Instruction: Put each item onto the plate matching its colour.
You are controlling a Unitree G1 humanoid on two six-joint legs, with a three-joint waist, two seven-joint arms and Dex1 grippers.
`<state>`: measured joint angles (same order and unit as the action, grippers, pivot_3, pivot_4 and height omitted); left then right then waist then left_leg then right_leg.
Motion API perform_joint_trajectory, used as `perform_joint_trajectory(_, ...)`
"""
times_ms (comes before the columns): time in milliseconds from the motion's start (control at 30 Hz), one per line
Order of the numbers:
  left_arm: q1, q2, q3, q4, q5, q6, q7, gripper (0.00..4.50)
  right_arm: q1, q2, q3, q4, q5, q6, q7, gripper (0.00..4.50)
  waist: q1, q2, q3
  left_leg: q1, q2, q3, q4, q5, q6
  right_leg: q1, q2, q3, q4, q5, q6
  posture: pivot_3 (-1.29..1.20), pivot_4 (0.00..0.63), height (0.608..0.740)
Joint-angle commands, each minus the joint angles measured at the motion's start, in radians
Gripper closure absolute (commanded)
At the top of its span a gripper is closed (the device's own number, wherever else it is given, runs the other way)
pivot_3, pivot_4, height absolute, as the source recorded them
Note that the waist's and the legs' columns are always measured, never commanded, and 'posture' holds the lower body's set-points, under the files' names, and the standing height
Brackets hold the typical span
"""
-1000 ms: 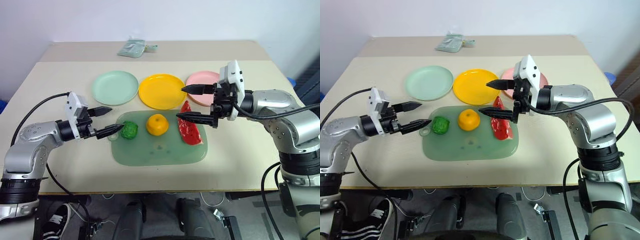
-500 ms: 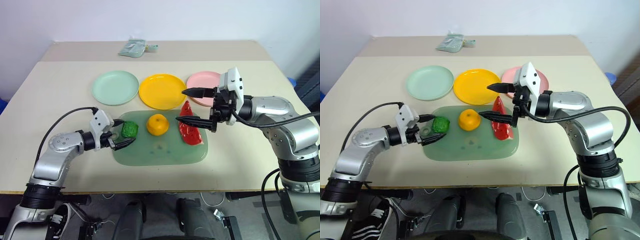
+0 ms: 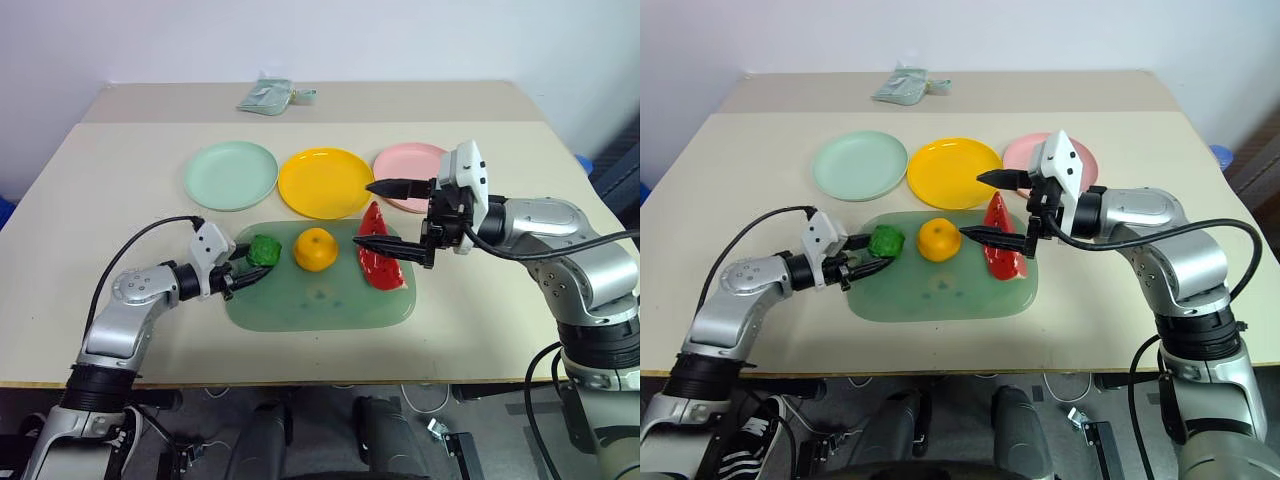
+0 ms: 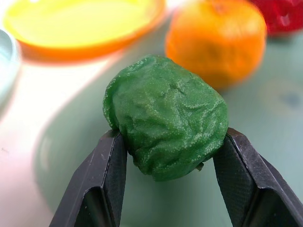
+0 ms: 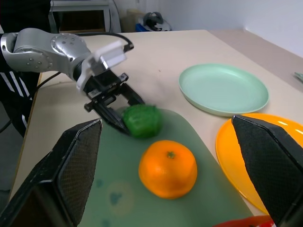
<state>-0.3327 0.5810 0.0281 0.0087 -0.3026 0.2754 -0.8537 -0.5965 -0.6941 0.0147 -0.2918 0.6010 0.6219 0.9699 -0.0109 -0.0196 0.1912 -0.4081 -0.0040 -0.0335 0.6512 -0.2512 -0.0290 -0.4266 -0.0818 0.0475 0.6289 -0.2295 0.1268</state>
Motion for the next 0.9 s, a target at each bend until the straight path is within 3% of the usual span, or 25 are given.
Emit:
perform_joint_trajectory(33,-0.094,-0.025,0.106,0.014,-0.037,-0.001,0.105,2.38,-0.022,0.005,-0.028,-0.009,-0.022,-0.048,-0.016,0.0,0.0,0.0,0.0,0.0,0.0,0.0,0.0,0.0,0.0,0.0,0.0,0.0,0.0,0.0,0.0,0.0,0.15,0.74)
perform_joint_trajectory(167,-0.215,-0.067,0.138,0.159,0.028,-0.046,0.249,2.38,-0.132,0.056,-0.016,0.187,-0.171,-0.119,-0.162,0.0,-0.004,0.0,0.0,0.0,0.0,0.0,0.0,0.0,0.0,0.0,0.0,0.0,0.0,0.0,0.0,0.0,0.15,0.74)
perform_joint_trajectory(367,-0.454,-0.137,0.166,0.58,0.109,-0.197,0.465,2.38,-0.15,0.087,0.015,0.274,-0.236,-0.175,-0.158,0.0,-0.001,0.0,0.0,-0.001,-0.001,0.0,0.0,0.0,0.0,0.0,0.0,0.0,-0.001,0.0,0.0,0.0,0.15,0.74)
perform_joint_trajectory(600,-0.604,-0.169,0.156,0.91,0.141,-0.316,0.5,2.38,-0.131,0.095,0.008,0.24,-0.229,-0.196,-0.128,0.0,-0.001,-0.001,0.0,-0.001,-0.001,0.0,0.0,0.0,0.0,-0.001,0.0,-0.001,-0.001,0.0,0.0,0.0,0.15,0.74)
perform_joint_trajectory(767,-0.645,-0.18,0.178,1.027,0.119,-0.352,0.473,2.38,-0.091,0.098,-0.002,0.143,-0.159,-0.161,-0.079,0.0,-0.004,-0.001,0.0,-0.001,-0.001,0.0,-0.001,0.0,0.0,-0.001,0.0,-0.001,0.0,0.0,0.0,0.0,0.15,0.74)
perform_joint_trajectory(900,-0.653,-0.178,0.171,1.046,0.134,-0.39,0.465,0.62,-0.081,0.089,-0.006,0.128,-0.157,-0.148,-0.082,0.0,-0.003,-0.001,0.0,-0.001,-0.001,0.0,-0.001,0.0,0.0,-0.001,0.0,-0.001,0.0,0.0,0.0,0.0,0.15,0.74)
